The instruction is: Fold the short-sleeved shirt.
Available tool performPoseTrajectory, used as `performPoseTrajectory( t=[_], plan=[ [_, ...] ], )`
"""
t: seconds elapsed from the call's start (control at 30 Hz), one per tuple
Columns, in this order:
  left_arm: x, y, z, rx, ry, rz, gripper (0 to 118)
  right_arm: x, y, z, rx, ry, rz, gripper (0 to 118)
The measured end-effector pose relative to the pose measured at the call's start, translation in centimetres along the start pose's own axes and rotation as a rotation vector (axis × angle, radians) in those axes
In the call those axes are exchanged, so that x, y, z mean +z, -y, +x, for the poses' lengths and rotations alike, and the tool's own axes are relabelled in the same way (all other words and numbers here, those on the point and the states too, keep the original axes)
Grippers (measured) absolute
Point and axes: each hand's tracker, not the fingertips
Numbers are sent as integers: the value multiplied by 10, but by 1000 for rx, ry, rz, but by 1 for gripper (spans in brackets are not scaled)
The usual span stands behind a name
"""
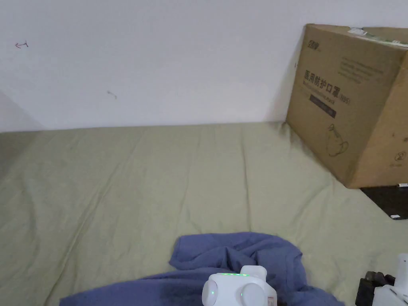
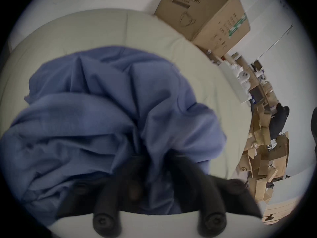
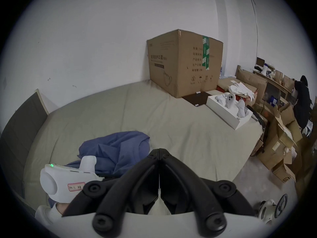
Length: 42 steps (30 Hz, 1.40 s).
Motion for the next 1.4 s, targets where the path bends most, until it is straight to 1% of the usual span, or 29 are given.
performPoseTrajectory(
  t=[0.03, 0.07, 0.1, 0.13, 0.17, 0.27, 0.3, 0.33, 0.37, 0.4, 0.43, 0.47, 0.57, 0.73, 0.77, 0.8, 0.83, 0.87, 0.9, 0.93, 0.97, 1.0, 1.1, 1.17, 1.23, 1.27, 1.33, 1.37, 1.4],
  plan=[
    [4, 0, -4, 8, 18, -5, 61, -2, 1, 0, -10, -4, -7, 0],
    [11, 0, -7, 32, 83, 14, 81, -5, 1, 0, -19, -10, -15, 0],
    [27, -6, -7, 49, 112, 39, 97, -6, 1, -2, -24, -17, -21, 0],
    [36, -8, -8, 62, 108, 60, 110, -7, 2, -5, -20, -25, -25, 0],
    [50, -11, -10, 73, 107, 96, 112, -8, 2, -10, -13, -33, -30, 0],
    [97, -16, -25, 62, 65, 213, 111, -6, 6, -28, 19, -75, -36, 0],
    [111, -14, -35, 66, 46, 233, 108, -6, 7, -35, 30, -93, -39, 0],
    [123, -9, -46, 88, 32, 257, 90, -5, 9, -42, 45, -114, -42, 0],
    [138, -4, -56, 109, 12, 291, 56, -4, 11, -50, 62, -129, -45, 0],
    [146, 4, -68, 139, -19, 310, 10, -4, 14, -59, 77, -142, -49, 0],
    [150, 12, -78, 169, -65, 300, 0, -4, 16, -67, 92, -156, -54, 0],
    [156, 25, -91, 195, -120, 298, 0, -4, 20, -76, 108, -177, -60, 0],
    [174, 57, -124, 217, -123, 275, 0, -1, 27, -103, 150, -218, -75, 0],
    [210, 84, -183, 356, -226, 319, 0, -9, 34, -134, 204, -262, -97, 0],
    [219, 84, -198, 381, -246, 320, 6, -11, 35, -138, 208, -273, -105, 0],
    [224, 80, -213, 392, -270, 319, 28, -13, 35, -141, 211, -280, -113, 0],
    [228, 77, -226, 397, -283, 320, 74, -14, 36, -143, 215, -284, -117, 0],
    [229, 74, -242, 400, -330, 308, 74, -15, 36, -145, 220, -286, -120, 0],
    [228, 71, -257, 417, -373, 273, 84, -16, 37, -145, 226, -286, -121, 0],
    [227, 66, -269, 449, -404, 259, 99, -18, 38, -144, 232, -286, -123, 0],
    [225, 61, -282, 467, -405, 270, 99, -21, 38, -141, 237, -283, -127, 0],
    [220, 57, -293, 507, -376, 269, 95, -25, 40, -139, 236, -271, -135, 0],
    [193, 39, -318, 638, -259, 213, 95, -41, 43, -130, 214, -240, -184, 0],
    [173, 33, -324, 620, -263, 151, 95, -47, 45, -124, 208, -221, -202, 0],
    [157, 26, -316, 560, -353, 107, 96, -53, 46, -116, 215, -193, -211, 0],
    [153, 23, -309, 522, -405, 96, 90, -57, 47, -113, 217, -177, -217, 0],
    [149, 23, -291, 406, -573, 51, 61, -65, 46, -107, 204, -152, -232, 0],
    [151, 23, -286, 390, -557, 89, 49, -68, 46, -103, 192, -145, -243, 0],
    [156, 25, -283, 387, -551, 101, 33, -71, 45, -100, 181, -152, -245, 0]
  ],
)
